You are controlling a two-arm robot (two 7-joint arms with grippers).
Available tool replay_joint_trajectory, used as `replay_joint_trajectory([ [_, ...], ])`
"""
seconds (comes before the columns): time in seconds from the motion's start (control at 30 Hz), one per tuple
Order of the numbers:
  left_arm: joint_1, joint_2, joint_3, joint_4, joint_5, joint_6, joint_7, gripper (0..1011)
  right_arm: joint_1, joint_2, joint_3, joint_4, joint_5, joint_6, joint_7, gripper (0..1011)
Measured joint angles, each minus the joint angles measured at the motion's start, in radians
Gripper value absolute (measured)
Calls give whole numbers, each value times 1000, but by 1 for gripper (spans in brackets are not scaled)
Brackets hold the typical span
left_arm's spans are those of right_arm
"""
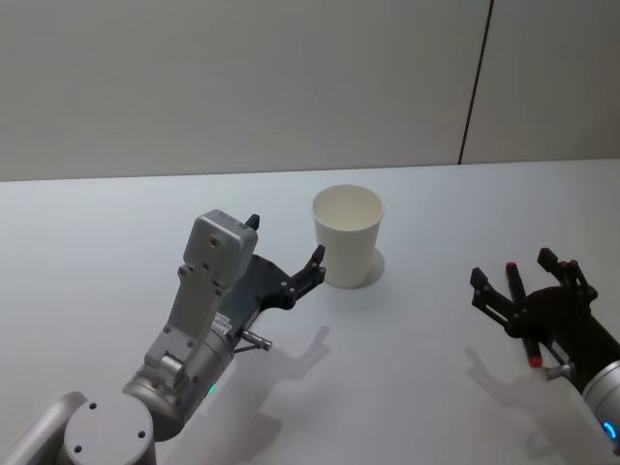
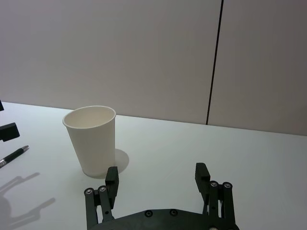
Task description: Place the pen into the pen holder.
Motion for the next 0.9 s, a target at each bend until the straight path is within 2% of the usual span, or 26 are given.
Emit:
replay_joint_trajectory([
  [0.9,0,0,0,0,0,0,0,1000,0,0,0,0,0,0,0,1001],
])
